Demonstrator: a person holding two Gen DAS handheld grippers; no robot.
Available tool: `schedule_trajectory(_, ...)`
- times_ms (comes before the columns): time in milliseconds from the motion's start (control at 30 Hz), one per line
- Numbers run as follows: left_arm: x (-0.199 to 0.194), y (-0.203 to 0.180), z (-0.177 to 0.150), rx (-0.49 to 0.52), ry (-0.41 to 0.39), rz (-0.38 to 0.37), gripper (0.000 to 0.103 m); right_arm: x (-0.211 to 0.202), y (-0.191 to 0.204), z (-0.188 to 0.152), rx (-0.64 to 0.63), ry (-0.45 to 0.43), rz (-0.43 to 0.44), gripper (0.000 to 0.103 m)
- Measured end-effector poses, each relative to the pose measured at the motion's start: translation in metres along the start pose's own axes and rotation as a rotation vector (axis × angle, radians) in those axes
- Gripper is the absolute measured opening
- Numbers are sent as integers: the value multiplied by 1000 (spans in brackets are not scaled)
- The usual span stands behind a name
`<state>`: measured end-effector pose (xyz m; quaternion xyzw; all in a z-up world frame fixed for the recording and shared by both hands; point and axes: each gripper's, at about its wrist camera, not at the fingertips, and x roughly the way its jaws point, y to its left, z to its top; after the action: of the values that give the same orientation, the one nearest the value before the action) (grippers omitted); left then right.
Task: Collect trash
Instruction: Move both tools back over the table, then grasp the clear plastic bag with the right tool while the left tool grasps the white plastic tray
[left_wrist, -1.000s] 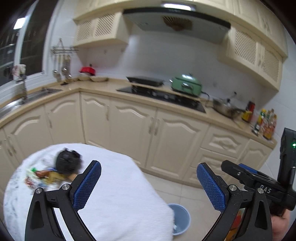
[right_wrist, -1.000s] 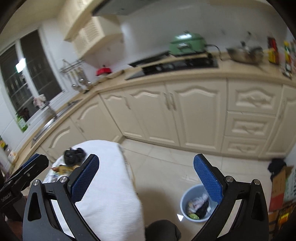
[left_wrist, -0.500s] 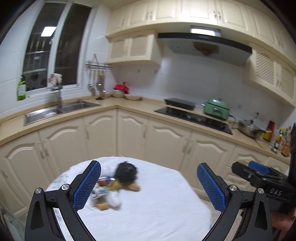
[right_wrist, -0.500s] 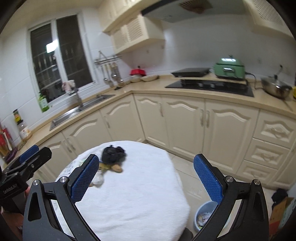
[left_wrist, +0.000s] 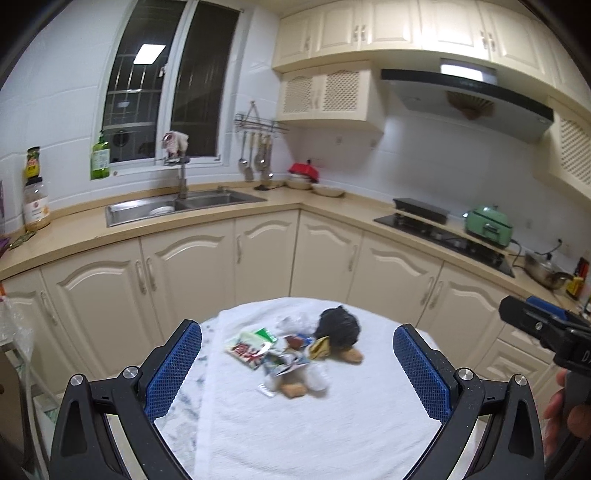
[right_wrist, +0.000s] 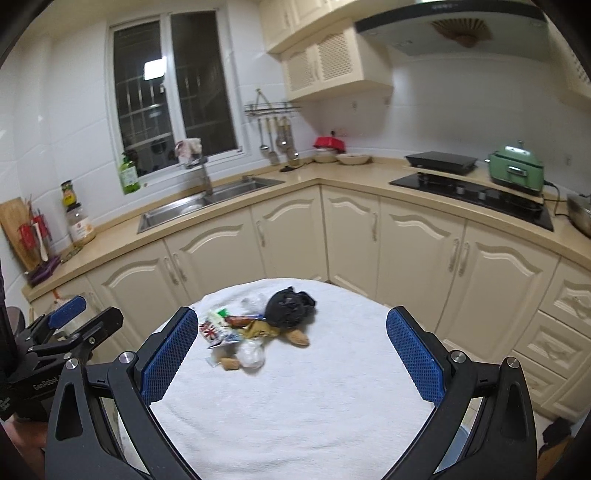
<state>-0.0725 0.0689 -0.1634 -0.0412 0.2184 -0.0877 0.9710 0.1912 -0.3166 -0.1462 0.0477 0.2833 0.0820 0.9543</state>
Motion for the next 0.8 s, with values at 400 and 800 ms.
schedule_trajectory(400, 68, 0, -2, 18, 119, 59, 102, 74, 13, -23, -38, 145, 37, 103)
schedule_trajectory(800, 205, 16, 7, -7, 328, 74, 102, 189, 22, -73, -28, 389, 93, 103)
